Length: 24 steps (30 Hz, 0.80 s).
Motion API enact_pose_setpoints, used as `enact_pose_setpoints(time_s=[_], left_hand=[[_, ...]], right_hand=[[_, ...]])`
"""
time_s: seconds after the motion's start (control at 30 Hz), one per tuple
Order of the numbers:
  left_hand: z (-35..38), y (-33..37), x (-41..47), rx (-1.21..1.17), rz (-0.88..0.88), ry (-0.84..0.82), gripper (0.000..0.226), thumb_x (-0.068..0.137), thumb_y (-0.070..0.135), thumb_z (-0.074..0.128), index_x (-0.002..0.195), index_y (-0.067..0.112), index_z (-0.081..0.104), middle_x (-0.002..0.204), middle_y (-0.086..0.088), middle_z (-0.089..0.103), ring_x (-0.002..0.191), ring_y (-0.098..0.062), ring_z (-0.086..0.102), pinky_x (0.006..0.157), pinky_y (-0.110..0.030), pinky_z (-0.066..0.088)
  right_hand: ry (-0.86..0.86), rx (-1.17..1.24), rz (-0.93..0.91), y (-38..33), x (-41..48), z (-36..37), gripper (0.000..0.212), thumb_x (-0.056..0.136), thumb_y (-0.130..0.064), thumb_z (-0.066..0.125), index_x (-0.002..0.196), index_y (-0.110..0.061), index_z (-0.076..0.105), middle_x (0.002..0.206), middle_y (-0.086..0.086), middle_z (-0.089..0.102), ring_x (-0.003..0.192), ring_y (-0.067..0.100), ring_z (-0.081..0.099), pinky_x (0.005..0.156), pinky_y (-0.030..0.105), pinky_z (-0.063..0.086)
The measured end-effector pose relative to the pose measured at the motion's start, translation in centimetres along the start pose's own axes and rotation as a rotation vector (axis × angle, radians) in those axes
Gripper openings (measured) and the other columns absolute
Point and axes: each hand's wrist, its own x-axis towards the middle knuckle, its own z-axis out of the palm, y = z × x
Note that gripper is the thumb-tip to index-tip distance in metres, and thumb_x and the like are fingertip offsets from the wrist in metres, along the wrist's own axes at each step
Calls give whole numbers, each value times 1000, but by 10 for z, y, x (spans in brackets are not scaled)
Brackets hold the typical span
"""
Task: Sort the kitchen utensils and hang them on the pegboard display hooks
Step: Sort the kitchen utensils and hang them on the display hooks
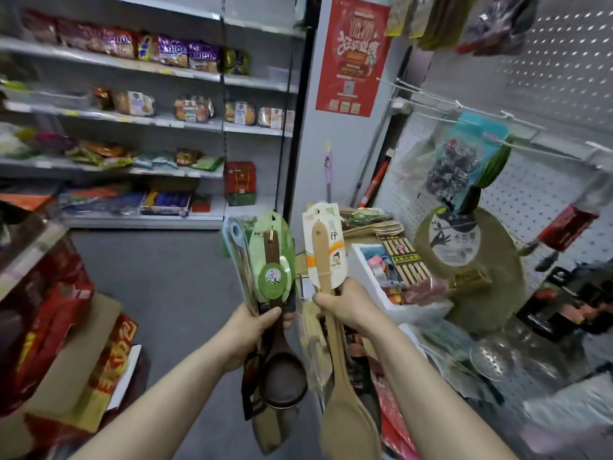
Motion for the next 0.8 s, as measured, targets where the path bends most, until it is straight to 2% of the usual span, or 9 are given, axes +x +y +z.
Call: enact_pose_setpoints(time_s=[0.07, 0.17, 0.27, 0.33, 0.43, 0.6, 0.7, 0.73, 0.8], left_hand=[[-15, 4, 31, 5, -9, -4, 21, 97, 3, 49, 115, -3, 60, 94, -15, 73, 89, -24, 70, 81, -30, 58], [-39, 19, 80, 17, -31, -13, 19, 97, 3, 50, 111, -2, 61, 94, -15, 73, 86, -22, 70, 71, -24, 58], [-65, 41, 131, 27, -47, -38, 18, 97, 4, 50, 110, -3, 62, 95, -17, 72, 83, -21, 70, 66, -23, 57], [-81, 58, 163, 25, -68, -47, 16, 98, 3, 48, 105, -1, 62, 92, -17, 73, 78, -20, 70, 62, -22, 57], [-100, 79, 208, 21, -103, -81, 15, 98, 2, 46, 96, 3, 61, 82, -13, 74, 68, -15, 71, 57, -22, 56], [-116, 92, 277, 39, -170, -129, 17, 99, 2, 46, 108, -3, 59, 97, -23, 70, 73, -20, 71, 57, -24, 56], [-114, 94, 318, 55, -188, -169, 22, 99, 0, 45, 117, -5, 56, 106, -29, 68, 92, -32, 68, 61, -27, 58], [-112, 95, 334, 70, -197, -174, 23, 98, 0, 45, 118, -6, 56, 106, -29, 68, 92, -32, 68, 61, -27, 58], [-108, 99, 362, 98, -206, -191, 21, 98, 1, 46, 114, -7, 58, 95, -23, 70, 78, -24, 70, 58, -24, 57]], right_hand=[[14, 2, 13, -8, 29, 7, 18, 64, -38, 62, 78, -27, 63, 93, 1, 73, 85, 26, 71, 84, 47, 59], [35, 13, 50, -20, 77, 16, 23, 62, -39, 62, 79, -25, 64, 93, 2, 73, 86, 25, 71, 84, 46, 59], [52, 17, 73, -37, 123, 26, 14, 76, -29, 67, 90, -26, 66, 98, 0, 72, 91, 21, 69, 86, 39, 57], [74, 33, 88, -47, 149, 31, 20, 80, -29, 69, 100, -28, 67, 103, -3, 71, 97, 18, 66, 87, 33, 55], [100, 65, 124, -56, 186, 37, 14, 82, -30, 70, 96, -30, 67, 103, -5, 72, 96, 15, 67, 88, 33, 55], [168, 110, 218, -55, 241, 38, 8, 81, -28, 68, 89, -26, 66, 95, -3, 72, 88, 18, 69, 85, 38, 58], [221, 158, 250, -48, 275, 33, 6, 87, -19, 63, 82, -20, 61, 76, -2, 67, 61, 6, 68, 58, 23, 54], [230, 173, 263, -45, 287, 29, 8, 88, -17, 63, 81, -20, 60, 73, -2, 67, 55, 4, 66, 55, 23, 53], [252, 187, 285, -37, 313, 21, 7, 88, -18, 64, 82, -21, 62, 76, -1, 70, 67, 10, 70, 68, 31, 58]])
